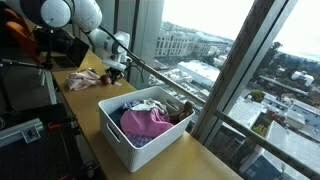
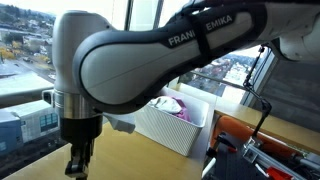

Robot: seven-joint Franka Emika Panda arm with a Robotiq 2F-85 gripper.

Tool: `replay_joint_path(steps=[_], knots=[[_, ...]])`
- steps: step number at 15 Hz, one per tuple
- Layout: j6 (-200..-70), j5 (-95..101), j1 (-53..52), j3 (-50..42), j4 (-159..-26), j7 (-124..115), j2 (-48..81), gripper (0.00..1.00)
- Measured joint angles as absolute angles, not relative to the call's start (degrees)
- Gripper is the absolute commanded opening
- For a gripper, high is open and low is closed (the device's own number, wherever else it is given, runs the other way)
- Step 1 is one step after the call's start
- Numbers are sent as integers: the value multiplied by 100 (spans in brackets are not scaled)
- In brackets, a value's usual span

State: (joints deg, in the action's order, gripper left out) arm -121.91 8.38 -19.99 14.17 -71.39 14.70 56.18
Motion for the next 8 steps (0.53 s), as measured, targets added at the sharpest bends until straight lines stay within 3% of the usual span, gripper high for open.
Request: replay_joint_path(steps=[8], knots=[[-11865, 299, -2324, 2122, -6955, 1492, 5567, 98]])
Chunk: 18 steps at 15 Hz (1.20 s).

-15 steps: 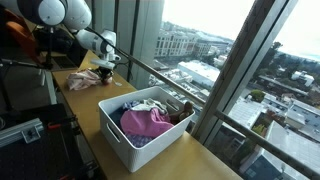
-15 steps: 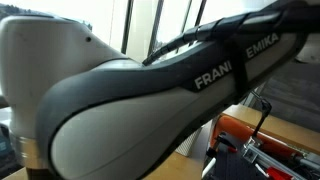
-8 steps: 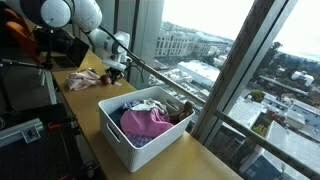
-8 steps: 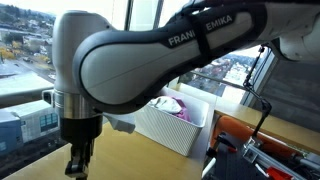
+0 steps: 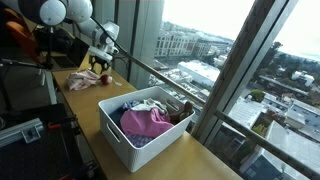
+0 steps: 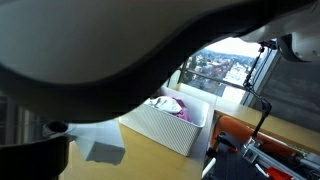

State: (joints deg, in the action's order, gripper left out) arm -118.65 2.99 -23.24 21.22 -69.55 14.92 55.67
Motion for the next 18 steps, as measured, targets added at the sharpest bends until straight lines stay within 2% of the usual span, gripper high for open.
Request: replay_joint_path(steps=[7, 8, 9, 11, 18], knots=[[-11857, 271, -2392, 2086, -6899, 1497, 5946, 100], [-11842, 256, -2400, 2086, -6867, 1497, 6015, 96], [-11828, 229, -2413, 2087, -6842, 1497, 6076, 74], [-11773, 163, -2460, 2092, -6766, 1497, 6183, 68], [-11264, 22, -2543, 2088, -6311, 1497, 6460, 17]])
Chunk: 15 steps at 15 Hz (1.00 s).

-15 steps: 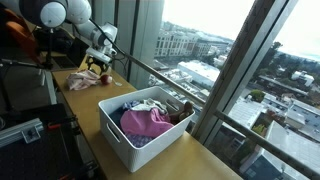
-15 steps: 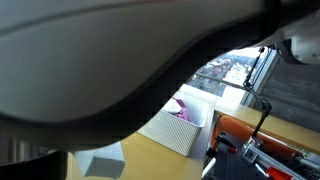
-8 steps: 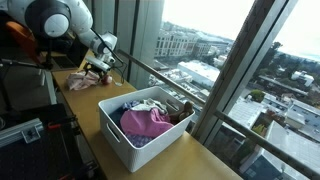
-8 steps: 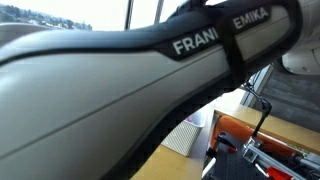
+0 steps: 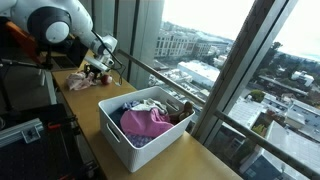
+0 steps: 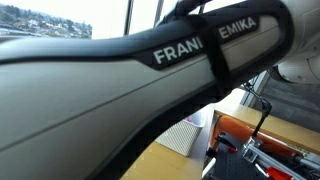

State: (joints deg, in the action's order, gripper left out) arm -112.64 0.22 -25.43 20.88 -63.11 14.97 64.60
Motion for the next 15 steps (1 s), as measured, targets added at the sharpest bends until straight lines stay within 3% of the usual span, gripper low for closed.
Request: replay_joint_path(steps=[2, 3, 15], knots=[[-11082, 20, -2536, 2065, -6143, 1497, 6546, 2], [-10989, 20, -2529, 2049, -6053, 1497, 6592, 0], [-10312, 377, -1943, 1431, -5559, 1714, 6694, 1]])
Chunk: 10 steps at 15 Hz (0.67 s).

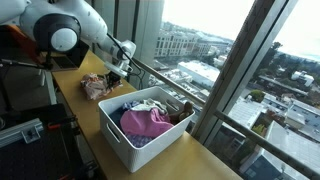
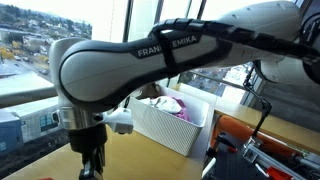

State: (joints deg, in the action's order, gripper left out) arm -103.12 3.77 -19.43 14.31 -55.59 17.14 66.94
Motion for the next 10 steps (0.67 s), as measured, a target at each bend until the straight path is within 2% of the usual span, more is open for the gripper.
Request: replay_joint_path(steps=[5, 10], knots=[[-10302, 849, -1216, 941, -5973, 2140, 6100, 1], [-10333, 954, -685, 842, -6850, 2341, 5054, 1]])
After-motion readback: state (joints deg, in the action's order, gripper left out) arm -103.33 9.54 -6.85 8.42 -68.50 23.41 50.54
